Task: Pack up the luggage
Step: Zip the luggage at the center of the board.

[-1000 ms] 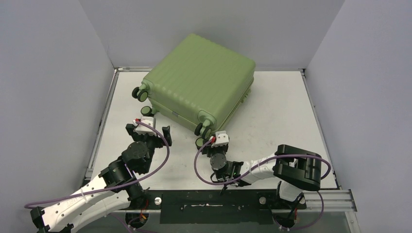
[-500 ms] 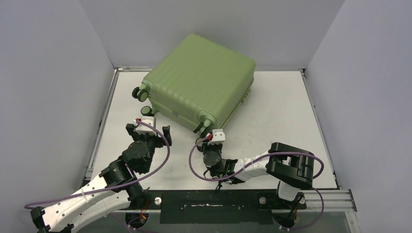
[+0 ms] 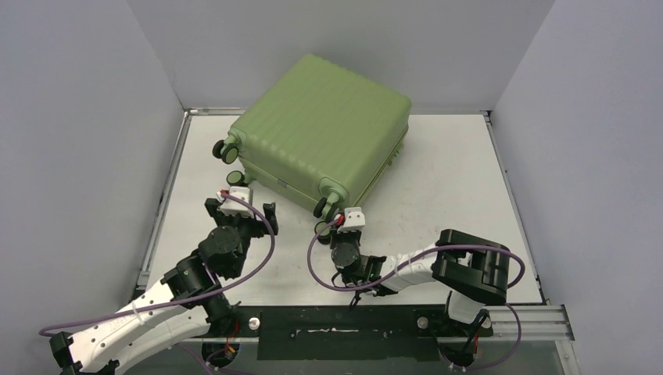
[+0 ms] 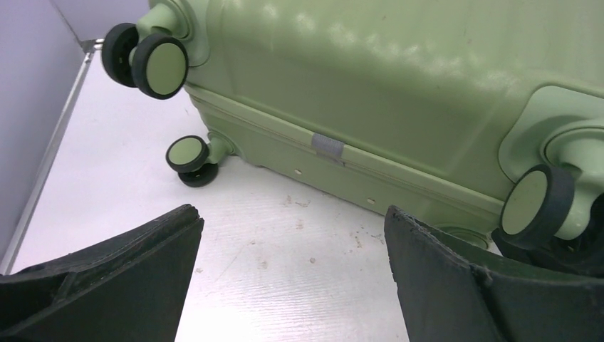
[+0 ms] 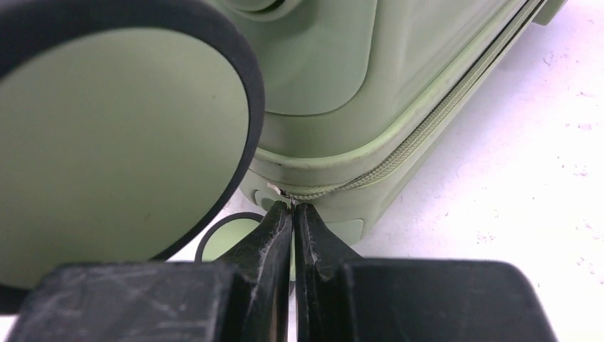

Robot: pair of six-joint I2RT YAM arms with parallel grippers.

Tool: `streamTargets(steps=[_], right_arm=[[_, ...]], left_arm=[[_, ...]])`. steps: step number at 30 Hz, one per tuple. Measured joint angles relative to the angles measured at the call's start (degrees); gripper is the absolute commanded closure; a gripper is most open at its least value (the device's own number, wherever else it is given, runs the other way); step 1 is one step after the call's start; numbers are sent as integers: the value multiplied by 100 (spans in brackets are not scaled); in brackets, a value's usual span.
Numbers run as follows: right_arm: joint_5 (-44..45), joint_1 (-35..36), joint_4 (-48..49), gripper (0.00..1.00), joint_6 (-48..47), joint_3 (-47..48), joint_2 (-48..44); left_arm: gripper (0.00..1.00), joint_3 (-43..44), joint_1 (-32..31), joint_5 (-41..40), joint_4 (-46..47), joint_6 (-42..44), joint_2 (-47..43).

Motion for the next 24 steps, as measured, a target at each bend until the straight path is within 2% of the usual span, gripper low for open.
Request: streamTargets(steps=[4, 9, 16, 24], right_arm=[[-286, -48, 289, 100, -387, -203, -90], [-752, -153, 767, 100, -763, -476, -149], [-1239, -313, 1106, 100, -774, -717, -240], [-1300, -334, 1123, 100, -699, -726, -238]], left_arm=[[3, 9, 0, 407, 22, -146, 133], [3, 343, 0, 1300, 116, -407, 632], [3, 1143, 0, 2319, 348, -584, 1567], [3, 1965, 0, 2986, 201, -695, 2879]])
